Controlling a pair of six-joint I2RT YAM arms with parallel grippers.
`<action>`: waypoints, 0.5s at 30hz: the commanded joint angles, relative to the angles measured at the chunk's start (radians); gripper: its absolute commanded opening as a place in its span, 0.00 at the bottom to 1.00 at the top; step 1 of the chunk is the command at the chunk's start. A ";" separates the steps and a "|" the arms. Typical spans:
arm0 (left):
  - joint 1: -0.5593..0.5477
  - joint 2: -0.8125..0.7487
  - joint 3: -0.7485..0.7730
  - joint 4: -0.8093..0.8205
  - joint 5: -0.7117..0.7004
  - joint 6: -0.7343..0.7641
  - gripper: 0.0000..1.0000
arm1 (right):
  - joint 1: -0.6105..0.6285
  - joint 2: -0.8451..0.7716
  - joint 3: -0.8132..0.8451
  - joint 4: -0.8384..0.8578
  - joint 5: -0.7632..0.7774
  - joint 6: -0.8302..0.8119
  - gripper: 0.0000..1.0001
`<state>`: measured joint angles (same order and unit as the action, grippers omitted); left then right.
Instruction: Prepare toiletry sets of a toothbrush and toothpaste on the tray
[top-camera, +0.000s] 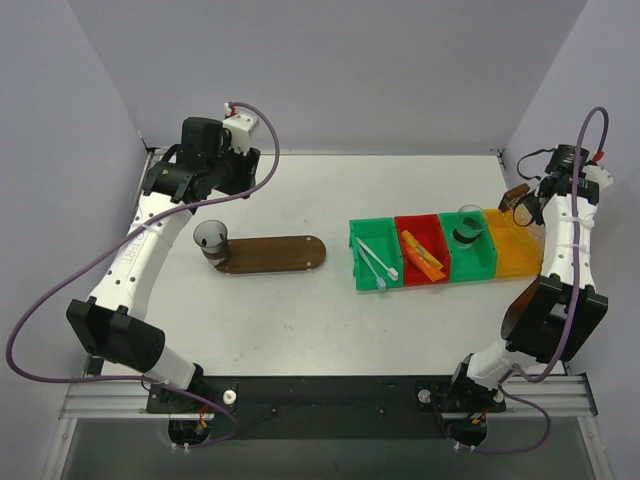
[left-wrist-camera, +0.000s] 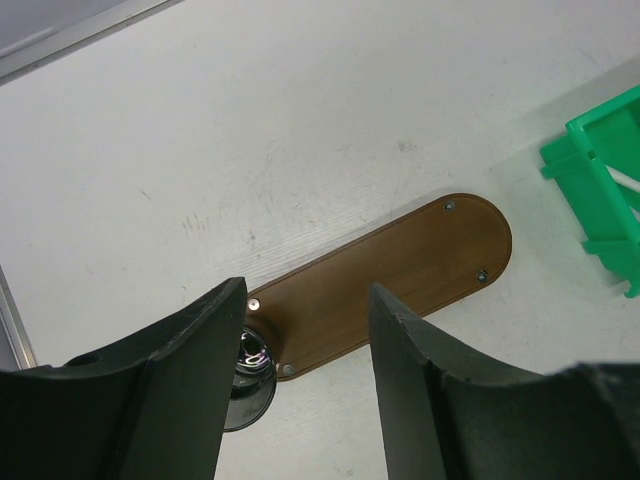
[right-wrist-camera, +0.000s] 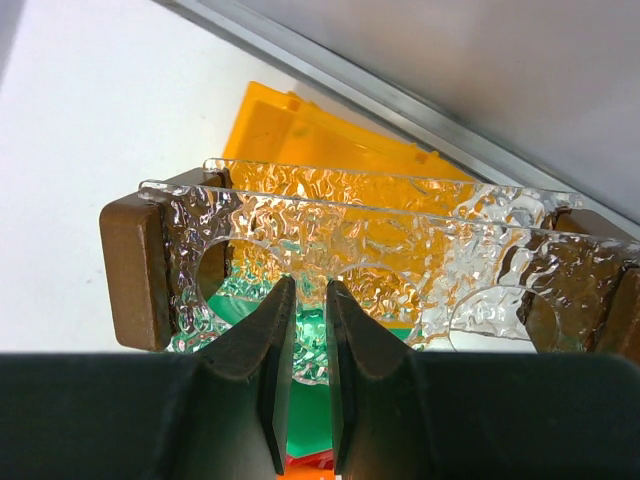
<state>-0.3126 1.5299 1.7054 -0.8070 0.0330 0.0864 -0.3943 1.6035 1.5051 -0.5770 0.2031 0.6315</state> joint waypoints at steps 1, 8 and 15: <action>-0.010 -0.040 0.023 0.032 0.022 -0.016 0.61 | -0.006 -0.100 -0.022 0.084 -0.065 -0.044 0.00; -0.020 -0.045 0.022 0.040 0.033 -0.028 0.61 | 0.028 -0.188 -0.082 0.128 -0.148 -0.079 0.00; -0.023 -0.059 0.007 0.054 0.061 -0.076 0.61 | 0.130 -0.200 -0.091 0.132 -0.166 -0.113 0.00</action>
<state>-0.3325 1.5162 1.7054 -0.8036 0.0628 0.0547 -0.3157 1.4467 1.4105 -0.4992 0.0578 0.5545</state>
